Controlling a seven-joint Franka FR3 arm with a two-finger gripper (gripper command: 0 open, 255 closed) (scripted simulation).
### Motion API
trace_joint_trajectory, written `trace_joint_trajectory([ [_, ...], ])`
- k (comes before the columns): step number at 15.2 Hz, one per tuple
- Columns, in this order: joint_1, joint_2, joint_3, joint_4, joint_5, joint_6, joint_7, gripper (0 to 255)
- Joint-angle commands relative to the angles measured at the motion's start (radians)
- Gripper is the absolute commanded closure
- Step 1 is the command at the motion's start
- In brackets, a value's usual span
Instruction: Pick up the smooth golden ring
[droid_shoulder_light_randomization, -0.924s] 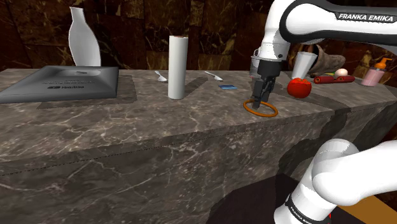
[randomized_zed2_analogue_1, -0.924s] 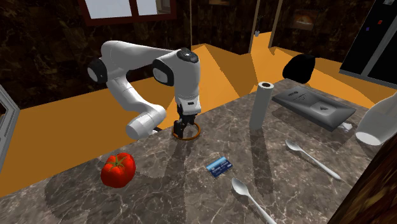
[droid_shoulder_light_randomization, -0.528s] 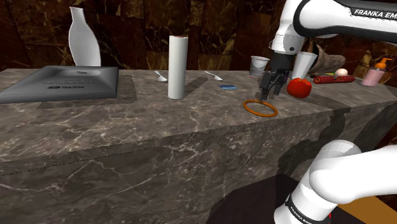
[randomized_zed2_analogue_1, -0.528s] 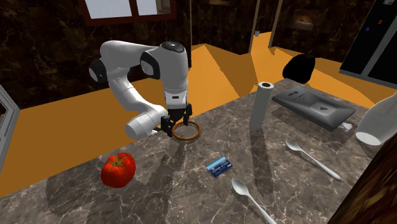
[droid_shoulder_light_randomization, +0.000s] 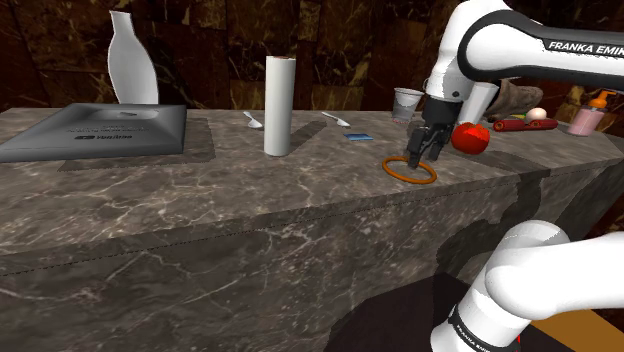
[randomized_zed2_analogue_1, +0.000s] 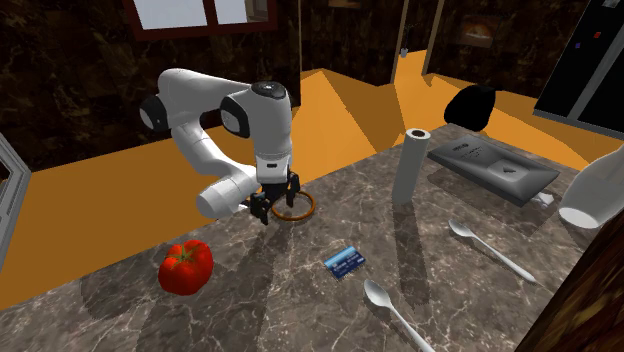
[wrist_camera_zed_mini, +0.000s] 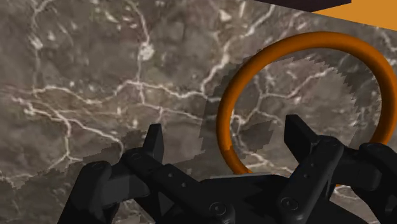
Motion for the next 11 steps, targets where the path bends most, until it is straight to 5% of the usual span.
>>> trace_joint_trajectory([
  [1, 0.000, -0.006, 0.001, -0.013, 0.000, 0.007, 0.001, 0],
  [2, 0.000, -0.005, 0.000, -0.012, 0.000, 0.008, 0.001, 255],
  [11, -0.006, -0.006, 0.004, -0.013, 0.003, 0.007, -0.002, 255],
])
